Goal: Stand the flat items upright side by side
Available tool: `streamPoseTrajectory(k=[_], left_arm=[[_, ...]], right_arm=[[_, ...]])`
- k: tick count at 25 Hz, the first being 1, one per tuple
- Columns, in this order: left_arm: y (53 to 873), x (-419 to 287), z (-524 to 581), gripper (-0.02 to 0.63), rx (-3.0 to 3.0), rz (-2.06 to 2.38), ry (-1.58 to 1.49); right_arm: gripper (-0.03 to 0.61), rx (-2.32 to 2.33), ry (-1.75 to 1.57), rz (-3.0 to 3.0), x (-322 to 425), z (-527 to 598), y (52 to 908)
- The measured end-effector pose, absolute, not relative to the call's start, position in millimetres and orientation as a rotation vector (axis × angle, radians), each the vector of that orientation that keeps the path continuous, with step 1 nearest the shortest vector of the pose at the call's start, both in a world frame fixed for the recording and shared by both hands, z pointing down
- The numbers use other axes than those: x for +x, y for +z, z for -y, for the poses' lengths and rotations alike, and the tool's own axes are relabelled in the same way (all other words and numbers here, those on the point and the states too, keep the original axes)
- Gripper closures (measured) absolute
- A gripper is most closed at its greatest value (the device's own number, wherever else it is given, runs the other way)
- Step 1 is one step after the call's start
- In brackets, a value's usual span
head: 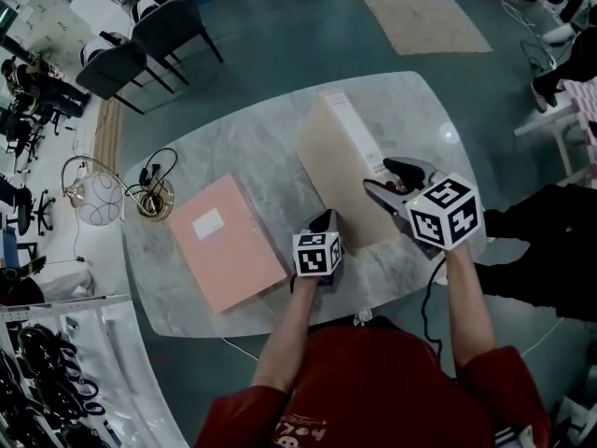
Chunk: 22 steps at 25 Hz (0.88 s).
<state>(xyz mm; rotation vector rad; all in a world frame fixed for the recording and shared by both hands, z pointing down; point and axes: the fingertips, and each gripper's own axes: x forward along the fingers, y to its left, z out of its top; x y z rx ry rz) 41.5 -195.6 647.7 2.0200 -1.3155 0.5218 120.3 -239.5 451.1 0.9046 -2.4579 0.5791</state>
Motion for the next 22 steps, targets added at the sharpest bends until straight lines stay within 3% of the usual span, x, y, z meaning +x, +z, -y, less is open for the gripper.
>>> streamPoseTrajectory(k=[12,22], left_arm=[[661,69,202,0.611,2.015,1.235,0.489],[624,71,210,0.611,2.078,1.280,0.350]], right_arm=[[0.337,0.948,0.598,2.491,105,236,437],[0.245,0.792,0.539,2.313,82,230,457]])
